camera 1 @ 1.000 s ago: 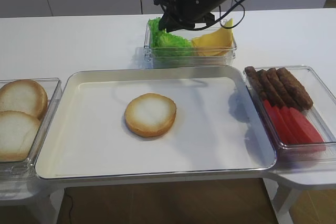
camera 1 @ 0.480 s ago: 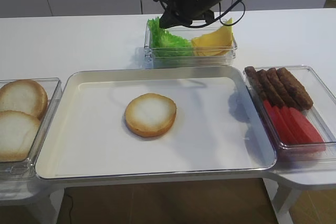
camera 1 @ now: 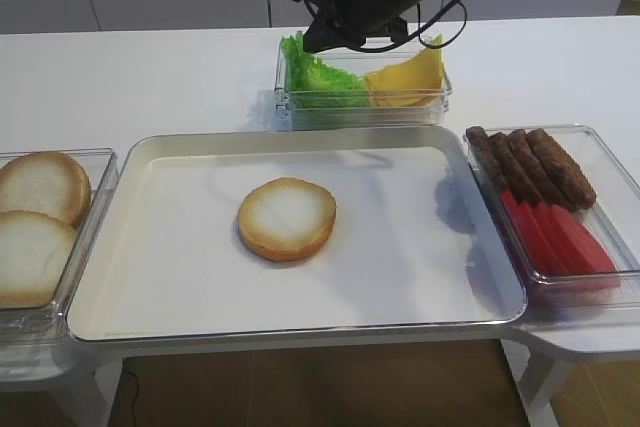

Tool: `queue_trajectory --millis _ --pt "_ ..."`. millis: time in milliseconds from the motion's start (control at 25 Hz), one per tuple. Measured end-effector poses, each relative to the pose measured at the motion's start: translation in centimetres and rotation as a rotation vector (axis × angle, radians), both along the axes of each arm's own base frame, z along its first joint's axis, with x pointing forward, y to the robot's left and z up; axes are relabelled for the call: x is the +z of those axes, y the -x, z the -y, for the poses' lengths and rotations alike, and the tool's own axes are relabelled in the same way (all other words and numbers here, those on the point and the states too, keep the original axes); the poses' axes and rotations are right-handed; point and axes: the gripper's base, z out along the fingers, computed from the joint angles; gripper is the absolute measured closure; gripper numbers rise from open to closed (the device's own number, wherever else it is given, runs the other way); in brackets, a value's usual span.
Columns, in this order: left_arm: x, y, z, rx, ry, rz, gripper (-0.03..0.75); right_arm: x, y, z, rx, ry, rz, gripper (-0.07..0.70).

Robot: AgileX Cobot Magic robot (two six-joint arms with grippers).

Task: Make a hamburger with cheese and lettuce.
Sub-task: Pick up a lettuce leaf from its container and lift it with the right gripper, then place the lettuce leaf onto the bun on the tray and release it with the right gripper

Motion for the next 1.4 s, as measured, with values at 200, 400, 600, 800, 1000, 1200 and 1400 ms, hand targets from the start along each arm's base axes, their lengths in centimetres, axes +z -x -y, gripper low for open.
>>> queue_trajectory --millis 200,400,600,800,1000,1200,1400 --pt "0.0 0.0 0.0 0.000 0.000 0.000 0.352 0.6 0.1 0.0 0.011 0.003 0.020 0.636" --pt "0.0 0.0 0.0 0.000 0.000 0.000 0.352 1.7 0.6 0.2 0.026 0.009 0.034 0.636" --pt "0.0 0.0 0.0 0.000 0.000 0.000 0.352 2.8 1.0 0.4 0.039 0.024 0.057 0.636" --pt "0.0 0.0 0.0 0.000 0.000 0.000 0.353 4.5 1.7 0.7 0.052 0.040 0.090 0.636" --pt "0.0 0.0 0.0 0.000 0.000 0.000 0.353 5.1 2.1 0.9 0.068 0.069 0.099 0.636" --pt "0.0 0.0 0.0 0.000 0.000 0.001 0.354 5.3 2.4 1.0 0.079 0.077 0.096 0.636" --pt "0.0 0.0 0.0 0.000 0.000 0.001 0.356 5.9 2.7 1.1 0.086 0.080 0.104 0.636"
